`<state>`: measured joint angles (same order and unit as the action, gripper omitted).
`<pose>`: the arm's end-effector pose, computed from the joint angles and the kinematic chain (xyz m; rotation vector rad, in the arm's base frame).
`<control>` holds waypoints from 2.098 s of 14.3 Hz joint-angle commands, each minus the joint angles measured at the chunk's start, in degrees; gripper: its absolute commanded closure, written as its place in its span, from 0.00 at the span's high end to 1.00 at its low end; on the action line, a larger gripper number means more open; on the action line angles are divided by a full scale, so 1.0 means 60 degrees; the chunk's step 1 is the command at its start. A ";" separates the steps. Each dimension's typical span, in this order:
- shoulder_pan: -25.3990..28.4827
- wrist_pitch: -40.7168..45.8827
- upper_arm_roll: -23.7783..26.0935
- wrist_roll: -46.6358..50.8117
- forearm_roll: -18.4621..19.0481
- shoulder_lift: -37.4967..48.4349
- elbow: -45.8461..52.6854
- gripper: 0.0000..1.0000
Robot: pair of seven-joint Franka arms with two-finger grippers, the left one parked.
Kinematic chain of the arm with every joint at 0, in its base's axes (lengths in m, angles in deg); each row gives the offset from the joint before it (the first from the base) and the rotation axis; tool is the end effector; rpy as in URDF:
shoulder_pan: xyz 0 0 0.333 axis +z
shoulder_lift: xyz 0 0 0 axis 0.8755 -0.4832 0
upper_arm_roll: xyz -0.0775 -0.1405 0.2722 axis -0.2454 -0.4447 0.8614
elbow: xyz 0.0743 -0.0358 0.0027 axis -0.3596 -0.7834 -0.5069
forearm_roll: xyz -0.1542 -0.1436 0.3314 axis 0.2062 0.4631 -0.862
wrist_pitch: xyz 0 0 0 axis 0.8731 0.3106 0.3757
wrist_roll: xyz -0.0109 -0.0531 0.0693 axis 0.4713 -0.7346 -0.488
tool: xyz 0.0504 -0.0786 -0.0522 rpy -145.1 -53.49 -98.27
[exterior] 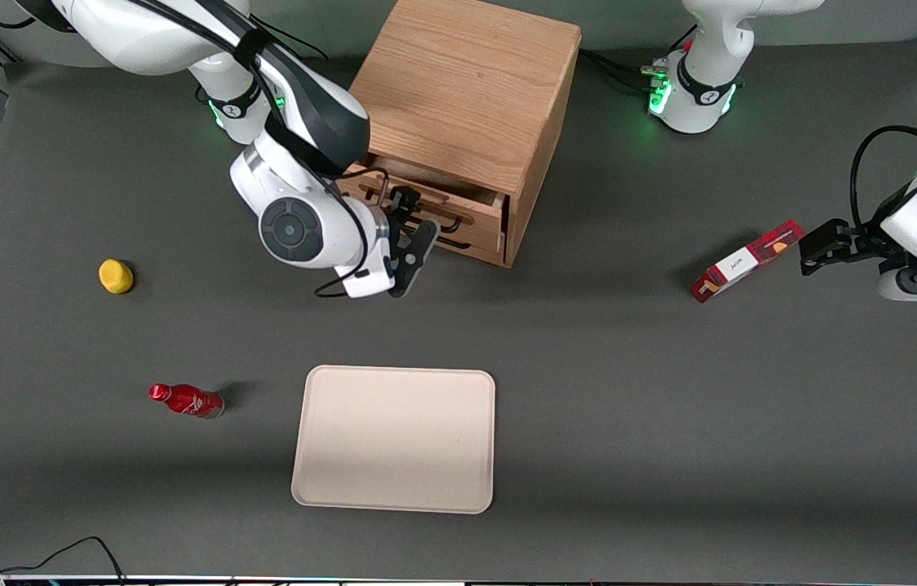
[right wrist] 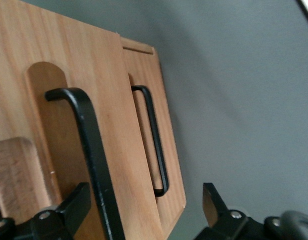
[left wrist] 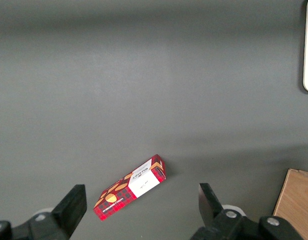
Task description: Close top drawer
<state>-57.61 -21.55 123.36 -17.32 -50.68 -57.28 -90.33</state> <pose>0.5080 0.3877 0.3878 -2.4053 -1.2877 0.4201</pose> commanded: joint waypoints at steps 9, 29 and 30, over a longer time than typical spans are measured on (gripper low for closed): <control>-0.0188 -0.0648 0.0204 0.0189 -0.0831 0.1265 -0.1801 1.00; -0.0364 0.2118 -0.1828 0.5488 0.0060 0.6053 -0.0382 1.00; -0.0349 0.2120 -0.2311 0.5825 0.0642 0.6302 -0.0382 1.00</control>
<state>-59.81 -9.23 114.29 12.66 -50.79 -23.09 -91.07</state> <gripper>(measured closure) 0.000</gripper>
